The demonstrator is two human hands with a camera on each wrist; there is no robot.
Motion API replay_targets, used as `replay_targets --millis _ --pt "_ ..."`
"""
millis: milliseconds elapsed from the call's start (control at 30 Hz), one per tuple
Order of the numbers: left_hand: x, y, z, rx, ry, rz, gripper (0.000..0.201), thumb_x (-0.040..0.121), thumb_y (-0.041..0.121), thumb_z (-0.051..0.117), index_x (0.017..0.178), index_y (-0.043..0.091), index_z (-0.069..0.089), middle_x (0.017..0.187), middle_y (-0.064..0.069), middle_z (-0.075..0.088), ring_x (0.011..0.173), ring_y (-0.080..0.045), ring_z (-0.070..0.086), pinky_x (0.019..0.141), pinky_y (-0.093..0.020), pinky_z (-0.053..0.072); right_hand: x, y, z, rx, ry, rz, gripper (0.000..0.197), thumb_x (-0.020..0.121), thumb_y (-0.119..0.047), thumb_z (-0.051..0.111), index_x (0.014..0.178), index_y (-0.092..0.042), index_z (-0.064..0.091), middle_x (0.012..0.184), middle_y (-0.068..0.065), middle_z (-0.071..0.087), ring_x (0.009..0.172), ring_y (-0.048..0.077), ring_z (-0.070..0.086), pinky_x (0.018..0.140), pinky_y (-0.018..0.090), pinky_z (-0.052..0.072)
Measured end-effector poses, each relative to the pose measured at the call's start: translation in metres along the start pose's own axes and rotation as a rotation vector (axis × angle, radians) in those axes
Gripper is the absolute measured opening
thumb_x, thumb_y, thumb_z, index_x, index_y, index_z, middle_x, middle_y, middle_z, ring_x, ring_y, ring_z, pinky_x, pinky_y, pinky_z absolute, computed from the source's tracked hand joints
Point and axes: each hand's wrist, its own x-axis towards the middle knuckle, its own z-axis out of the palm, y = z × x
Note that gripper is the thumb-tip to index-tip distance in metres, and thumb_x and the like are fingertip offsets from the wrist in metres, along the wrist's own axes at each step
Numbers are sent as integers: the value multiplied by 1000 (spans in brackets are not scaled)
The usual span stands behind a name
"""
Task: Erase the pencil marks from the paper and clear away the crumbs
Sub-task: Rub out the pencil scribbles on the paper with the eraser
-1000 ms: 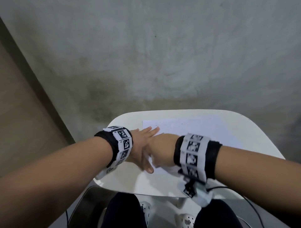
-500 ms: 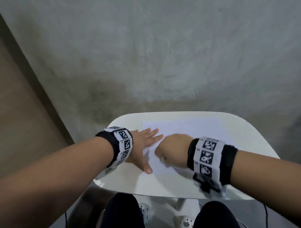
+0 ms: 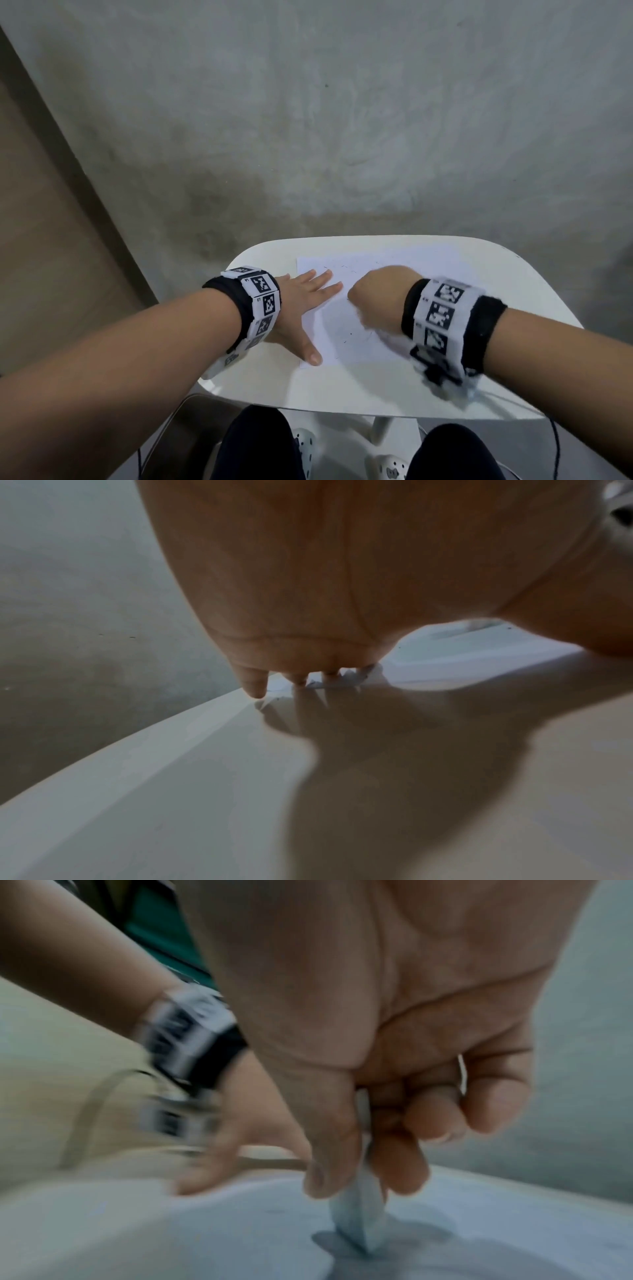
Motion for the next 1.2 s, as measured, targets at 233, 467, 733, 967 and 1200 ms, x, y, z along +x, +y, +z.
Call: replay_targets --millis 233,467,733,967,1200 --pt "1 -1 0 -8 -2 7 134 61 81 65 147 39 -29 155 11 -37 146 -15 -28 120 -54 -4 3 8 2 44 21 54 22 88 -23 54 101 -11 67 85 0 64 80 22 63 67 28 48" --pt "1 -1 0 -4 -1 13 137 54 85 60 147 39 -29 155 11 -37 146 -16 -27 120 -53 -4 4 16 -1 55 -16 67 24 86 -26 55 97 -9 67 87 2 70 84 23 67 68 31 53" --pt "1 -1 0 19 2 15 134 62 81 64 148 38 -29 156 11 -36 147 -17 -26 120 -54 -2 2 18 1 109 -12 93 20 84 -26 56 96 -14 67 88 0 70 84 22 66 67 30 49" --pt "0 -1 -1 7 0 16 136 55 84 61 148 39 -29 155 12 -36 146 -15 -27 120 -54 -3 -6 4 7 130 -9 38 20 86 -28 58 96 -12 65 84 -1 67 79 21 62 64 27 48" --pt "-12 7 -7 158 23 13 120 72 85 51 150 36 -25 158 9 -32 147 -15 -25 119 -48 -12 -1 103 36 1181 -14 294 18 98 -16 51 89 -2 57 65 12 58 49 18 46 44 21 35"
